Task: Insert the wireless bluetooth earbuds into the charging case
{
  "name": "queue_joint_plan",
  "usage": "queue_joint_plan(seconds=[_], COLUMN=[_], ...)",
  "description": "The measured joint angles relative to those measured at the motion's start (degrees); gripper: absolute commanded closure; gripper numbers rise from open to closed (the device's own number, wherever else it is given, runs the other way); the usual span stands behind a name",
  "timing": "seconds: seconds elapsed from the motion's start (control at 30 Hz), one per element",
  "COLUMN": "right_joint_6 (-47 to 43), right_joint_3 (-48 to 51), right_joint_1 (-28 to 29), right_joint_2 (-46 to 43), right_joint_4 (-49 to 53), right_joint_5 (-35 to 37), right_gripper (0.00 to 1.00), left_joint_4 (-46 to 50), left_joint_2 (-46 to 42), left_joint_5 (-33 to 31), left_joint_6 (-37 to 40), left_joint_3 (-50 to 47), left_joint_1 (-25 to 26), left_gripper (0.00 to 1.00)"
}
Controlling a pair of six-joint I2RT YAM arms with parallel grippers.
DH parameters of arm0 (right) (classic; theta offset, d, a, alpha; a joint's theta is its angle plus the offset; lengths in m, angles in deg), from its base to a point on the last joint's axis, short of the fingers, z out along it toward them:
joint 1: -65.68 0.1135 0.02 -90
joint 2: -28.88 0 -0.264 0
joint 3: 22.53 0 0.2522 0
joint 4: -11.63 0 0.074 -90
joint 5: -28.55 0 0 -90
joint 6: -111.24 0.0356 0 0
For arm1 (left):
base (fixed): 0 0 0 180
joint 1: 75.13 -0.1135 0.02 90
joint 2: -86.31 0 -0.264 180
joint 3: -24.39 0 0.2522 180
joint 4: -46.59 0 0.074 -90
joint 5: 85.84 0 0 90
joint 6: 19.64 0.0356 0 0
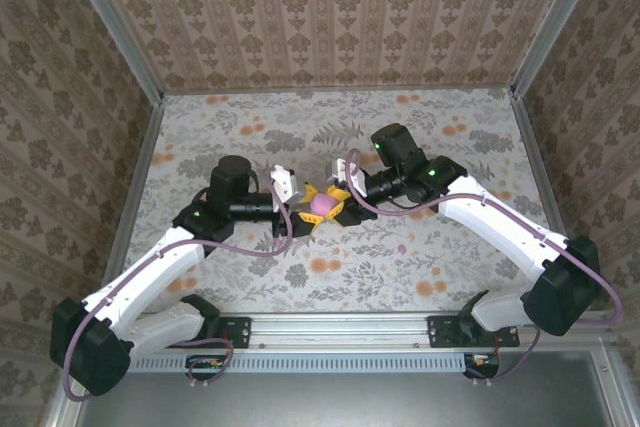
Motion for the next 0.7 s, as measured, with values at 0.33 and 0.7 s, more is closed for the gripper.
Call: queue_joint_plan(seconds=[0.33, 0.7], right_joint_6=[-0.22, -0.66], right_joint_3=[0.00, 0.13], right_joint_1=[0.00, 0.00], right_joint_2=[0.00, 0.00], right_joint_4=[0.00, 0.00], right_joint_5=[0.72, 1.68], right_gripper=[0.61, 0.61], left_joint_4=[-0.15, -0.11], left_joint_2=[0.09, 0.76], left_joint_5=[0.00, -0.02], left_joint_6=[0.00, -0.33], left_joint_3=[0.02, 0.48], left_joint_1=[0.04, 0.42], left_gripper=[0.44, 0.46])
